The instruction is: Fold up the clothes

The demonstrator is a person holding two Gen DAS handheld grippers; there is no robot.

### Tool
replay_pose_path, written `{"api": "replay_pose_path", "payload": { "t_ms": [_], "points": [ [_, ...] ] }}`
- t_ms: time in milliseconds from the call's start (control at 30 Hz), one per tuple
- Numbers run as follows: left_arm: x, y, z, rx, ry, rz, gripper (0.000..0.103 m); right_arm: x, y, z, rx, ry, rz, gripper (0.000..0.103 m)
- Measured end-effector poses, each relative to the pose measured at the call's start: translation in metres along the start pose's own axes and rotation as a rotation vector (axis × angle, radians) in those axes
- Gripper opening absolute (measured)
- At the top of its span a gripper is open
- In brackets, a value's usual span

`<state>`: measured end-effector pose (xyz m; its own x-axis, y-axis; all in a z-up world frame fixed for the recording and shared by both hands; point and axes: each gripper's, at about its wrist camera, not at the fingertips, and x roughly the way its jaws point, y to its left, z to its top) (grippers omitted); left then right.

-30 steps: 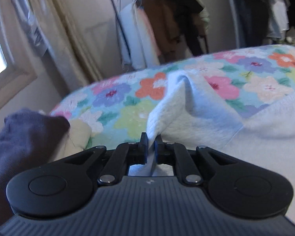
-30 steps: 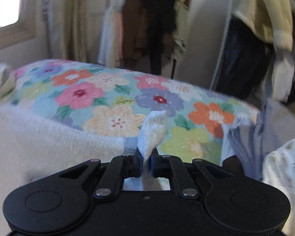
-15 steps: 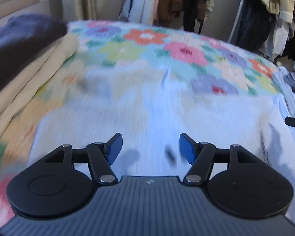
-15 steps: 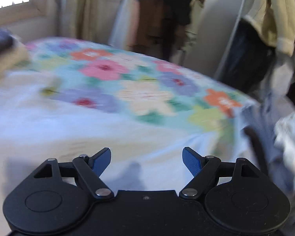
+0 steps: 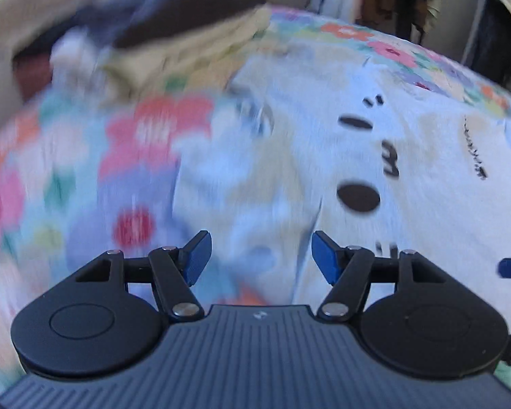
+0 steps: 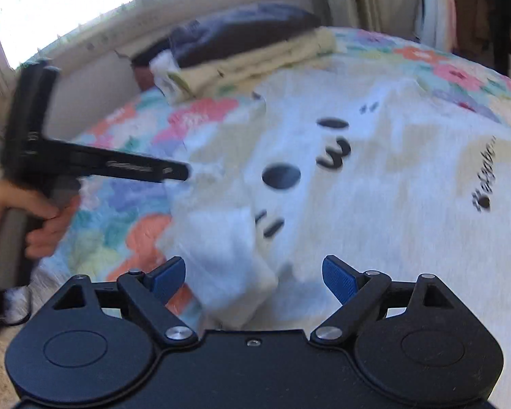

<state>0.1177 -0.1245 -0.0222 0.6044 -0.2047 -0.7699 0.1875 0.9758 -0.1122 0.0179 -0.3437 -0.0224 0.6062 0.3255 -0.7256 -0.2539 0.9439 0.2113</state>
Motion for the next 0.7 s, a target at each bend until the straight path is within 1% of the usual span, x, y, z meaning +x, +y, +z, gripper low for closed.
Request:
{"api": "replay_pose_path", "payload": {
  "t_ms": [67,133,167,233,267,300,333,367,433,467,500,533,567,600,633,700],
  "points": [
    [0.001,0.013,-0.008,-0.048,0.009,-0.047,0.064,0.003,0.008,0.001,0.022,0.010,-0.017,0.091],
    [0.001,0.026,-0.016,-0.093,0.015,-0.095,0.063,0.004,0.022,0.001,0.019,0.000,-0.019,0.091],
    [0.000,0.028,-0.018,-0.098,0.005,-0.128,0.063,0.005,0.030,-0.001,0.016,-0.006,-0.023,0.091],
    [0.002,0.031,-0.020,-0.129,-0.004,-0.220,0.063,0.009,0.044,-0.006,0.016,0.006,-0.042,0.090],
    [0.005,0.032,-0.022,-0.148,0.011,-0.267,0.063,0.012,0.046,-0.007,0.030,0.014,-0.067,0.090],
    [0.009,0.034,-0.024,-0.167,0.030,-0.300,0.064,0.013,0.045,-0.009,0.064,0.018,-0.090,0.090],
    [0.013,0.034,-0.025,-0.183,0.045,-0.316,0.064,0.012,0.042,-0.011,0.117,0.017,-0.096,0.090],
    [0.018,0.033,-0.027,-0.191,0.059,-0.323,0.064,0.012,0.036,-0.013,0.175,0.009,-0.078,0.090],
    [0.025,0.029,-0.028,-0.183,0.088,-0.337,0.062,0.009,0.022,-0.017,0.276,-0.021,-0.023,0.084],
    [0.029,0.027,-0.029,-0.174,0.108,-0.353,0.062,0.008,0.016,-0.019,0.325,-0.032,-0.009,0.077],
    [0.034,0.026,-0.031,-0.180,0.135,-0.363,0.047,0.008,0.011,-0.021,0.370,-0.037,-0.002,0.069],
    [0.038,0.025,-0.033,-0.188,0.152,-0.342,0.026,0.010,0.008,-0.025,0.411,-0.037,0.006,0.065],
    [0.041,0.025,-0.034,-0.191,0.164,-0.323,0.020,0.011,0.003,-0.028,0.453,-0.031,0.020,0.054],
    [0.039,0.025,-0.035,-0.177,0.150,-0.322,0.013,0.013,0.000,-0.031,0.492,-0.028,0.036,0.047],
    [0.036,0.026,-0.035,-0.183,0.141,-0.337,0.010,0.015,-0.002,-0.034,0.519,-0.028,0.052,0.047],
    [0.032,0.029,-0.034,-0.201,0.125,-0.357,0.009,0.015,-0.004,-0.038,0.549,-0.030,0.064,0.048]
  ]
}}
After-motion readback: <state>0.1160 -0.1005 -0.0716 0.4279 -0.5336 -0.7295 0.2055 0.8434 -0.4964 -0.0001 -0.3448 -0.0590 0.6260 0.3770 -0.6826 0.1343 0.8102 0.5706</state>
